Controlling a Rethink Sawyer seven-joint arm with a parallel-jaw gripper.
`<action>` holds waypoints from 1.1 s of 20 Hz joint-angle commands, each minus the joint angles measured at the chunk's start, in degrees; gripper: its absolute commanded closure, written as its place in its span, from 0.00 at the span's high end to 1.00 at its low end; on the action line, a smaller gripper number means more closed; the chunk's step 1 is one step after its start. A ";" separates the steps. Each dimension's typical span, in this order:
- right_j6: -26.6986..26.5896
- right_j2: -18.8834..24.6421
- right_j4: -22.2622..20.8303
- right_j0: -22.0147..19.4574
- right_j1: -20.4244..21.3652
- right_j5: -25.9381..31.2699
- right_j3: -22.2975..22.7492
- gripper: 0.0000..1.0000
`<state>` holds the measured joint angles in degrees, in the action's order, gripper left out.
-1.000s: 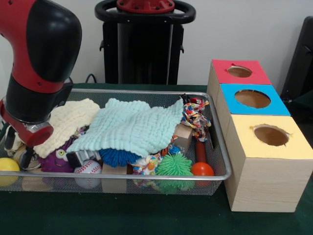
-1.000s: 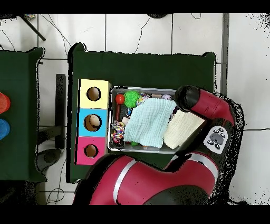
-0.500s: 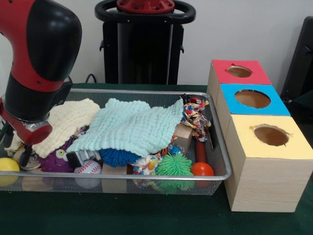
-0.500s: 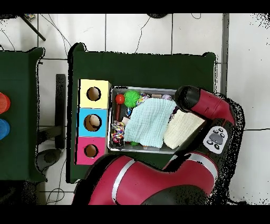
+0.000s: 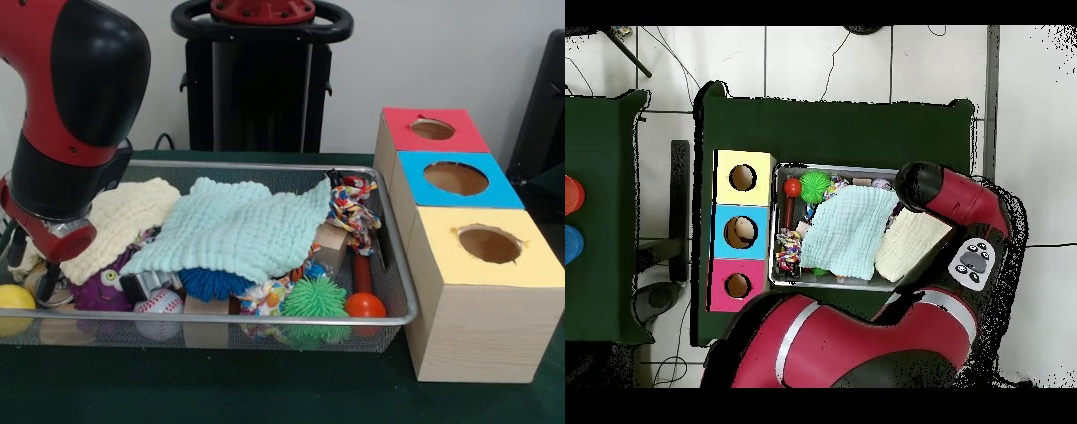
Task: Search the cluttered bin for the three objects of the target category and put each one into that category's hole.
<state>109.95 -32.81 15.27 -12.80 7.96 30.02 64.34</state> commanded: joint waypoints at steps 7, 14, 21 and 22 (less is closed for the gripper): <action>13.38 4.32 2.74 0.84 -0.64 4.72 1.38 1.00; 13.17 4.77 2.86 0.83 -0.60 4.76 1.42 1.00; 12.91 5.14 2.83 1.04 -0.37 4.46 1.84 1.00; 12.88 5.16 2.81 1.06 -0.36 4.42 1.86 1.00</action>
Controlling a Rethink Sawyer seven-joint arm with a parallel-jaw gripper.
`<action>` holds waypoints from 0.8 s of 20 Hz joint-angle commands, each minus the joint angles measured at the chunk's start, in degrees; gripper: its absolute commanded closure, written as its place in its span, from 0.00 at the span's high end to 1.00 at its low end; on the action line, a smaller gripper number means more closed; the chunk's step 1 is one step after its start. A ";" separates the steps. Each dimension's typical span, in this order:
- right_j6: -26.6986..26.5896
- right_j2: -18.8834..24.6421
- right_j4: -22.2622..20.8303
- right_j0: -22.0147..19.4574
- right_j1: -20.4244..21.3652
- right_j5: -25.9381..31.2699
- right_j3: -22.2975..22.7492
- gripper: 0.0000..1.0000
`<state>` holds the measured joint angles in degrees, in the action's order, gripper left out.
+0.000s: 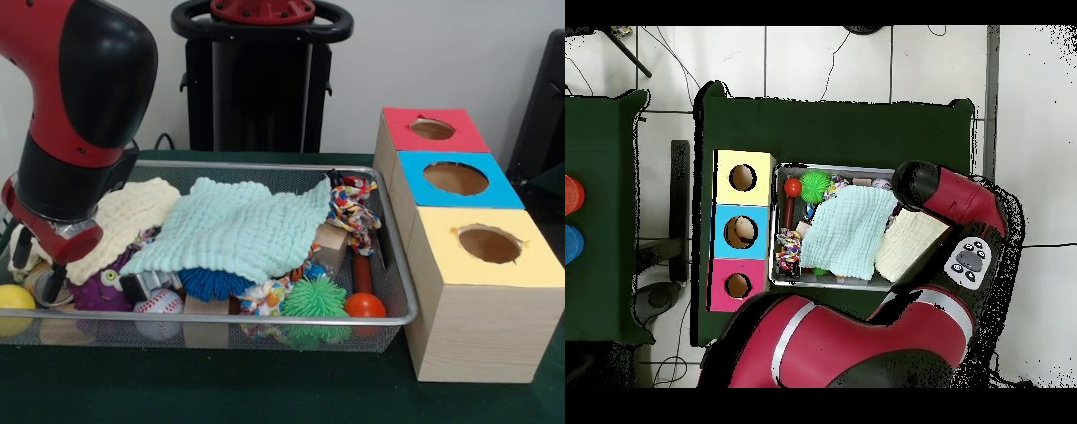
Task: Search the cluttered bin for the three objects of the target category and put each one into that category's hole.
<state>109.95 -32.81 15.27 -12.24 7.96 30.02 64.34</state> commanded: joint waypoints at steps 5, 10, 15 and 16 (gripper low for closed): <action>12.47 5.50 2.69 0.53 -0.13 4.05 2.29 1.00; 12.19 5.72 2.56 0.62 0.06 3.83 2.61 1.00; 12.08 6.09 2.54 0.79 0.37 3.71 3.36 1.00; 12.04 6.12 2.51 0.85 0.42 3.64 3.45 1.00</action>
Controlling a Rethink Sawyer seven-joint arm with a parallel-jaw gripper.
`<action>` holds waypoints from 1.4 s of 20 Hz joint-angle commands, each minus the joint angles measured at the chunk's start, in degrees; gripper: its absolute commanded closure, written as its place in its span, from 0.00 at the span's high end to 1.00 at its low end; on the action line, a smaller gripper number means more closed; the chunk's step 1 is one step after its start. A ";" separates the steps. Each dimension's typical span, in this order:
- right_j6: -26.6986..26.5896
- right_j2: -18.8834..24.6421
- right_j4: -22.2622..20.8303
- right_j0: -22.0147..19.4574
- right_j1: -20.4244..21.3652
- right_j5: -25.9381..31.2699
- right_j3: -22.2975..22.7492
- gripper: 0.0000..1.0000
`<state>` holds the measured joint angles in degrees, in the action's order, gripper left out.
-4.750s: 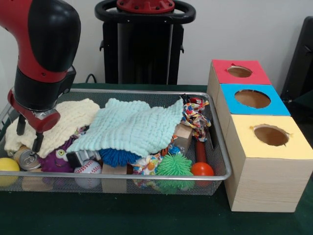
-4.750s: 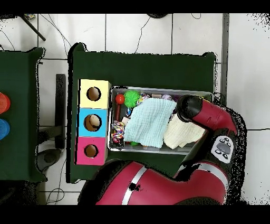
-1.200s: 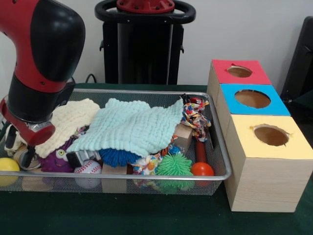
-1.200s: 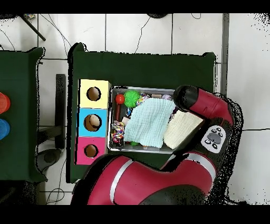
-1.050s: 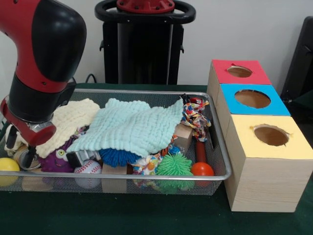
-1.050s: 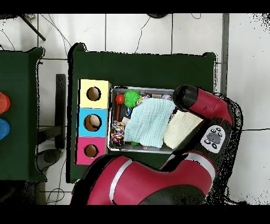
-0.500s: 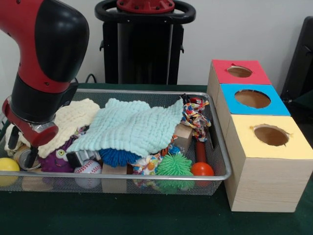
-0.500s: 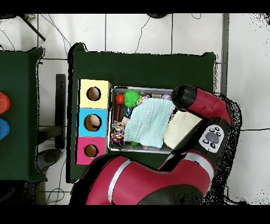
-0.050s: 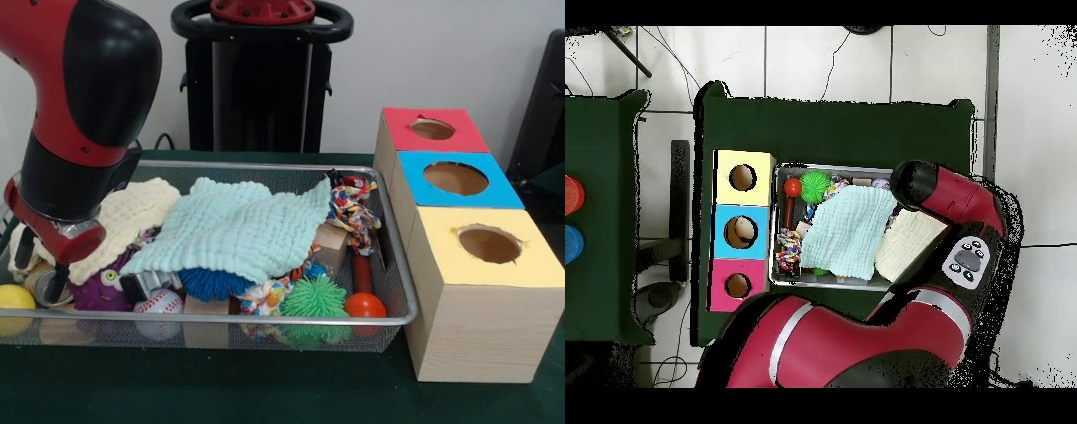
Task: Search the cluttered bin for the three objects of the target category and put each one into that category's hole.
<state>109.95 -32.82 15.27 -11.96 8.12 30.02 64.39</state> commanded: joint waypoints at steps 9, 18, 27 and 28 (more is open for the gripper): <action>12.23 5.94 2.31 1.65 0.88 3.70 4.34 1.00; 12.93 5.24 2.35 3.19 0.47 4.52 4.09 1.00; 13.05 5.47 2.73 3.57 -0.12 3.57 3.95 1.00; 12.95 5.55 2.72 3.47 -0.19 3.39 3.95 1.00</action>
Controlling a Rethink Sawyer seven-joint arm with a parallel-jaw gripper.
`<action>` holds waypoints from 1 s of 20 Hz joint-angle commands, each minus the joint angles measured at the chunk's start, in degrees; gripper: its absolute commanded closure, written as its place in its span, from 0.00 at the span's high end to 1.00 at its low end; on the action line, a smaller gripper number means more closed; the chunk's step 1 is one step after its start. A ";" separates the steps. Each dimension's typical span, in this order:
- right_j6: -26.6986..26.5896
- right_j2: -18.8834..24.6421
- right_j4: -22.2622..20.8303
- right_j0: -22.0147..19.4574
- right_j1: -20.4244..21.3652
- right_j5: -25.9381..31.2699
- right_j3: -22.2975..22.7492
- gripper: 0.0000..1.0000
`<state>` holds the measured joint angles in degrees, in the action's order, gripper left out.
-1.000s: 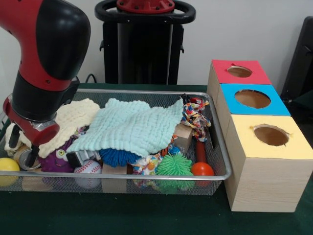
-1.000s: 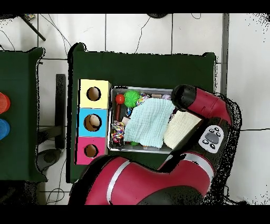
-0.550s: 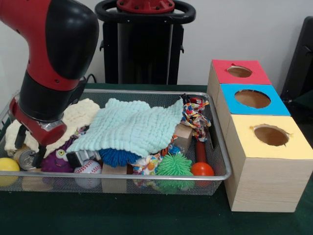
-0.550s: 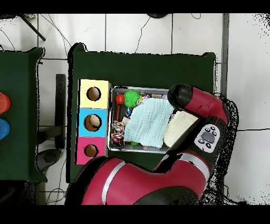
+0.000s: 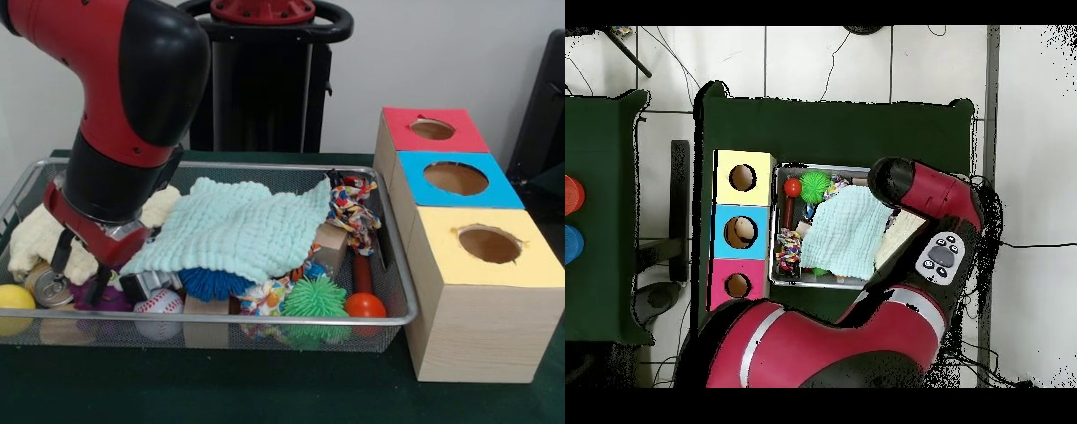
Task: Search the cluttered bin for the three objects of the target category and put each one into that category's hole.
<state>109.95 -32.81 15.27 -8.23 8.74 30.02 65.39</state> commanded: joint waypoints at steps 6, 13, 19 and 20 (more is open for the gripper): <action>12.01 6.15 2.43 -1.05 -0.41 2.23 3.83 1.00; 11.22 6.60 2.27 -1.87 0.44 1.48 4.93 1.00; 10.13 6.82 1.85 -2.95 1.44 1.14 5.95 1.00; 9.98 6.85 1.78 -3.12 1.53 1.13 6.00 1.00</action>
<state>109.95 -32.80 15.27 -8.91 9.02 30.02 66.02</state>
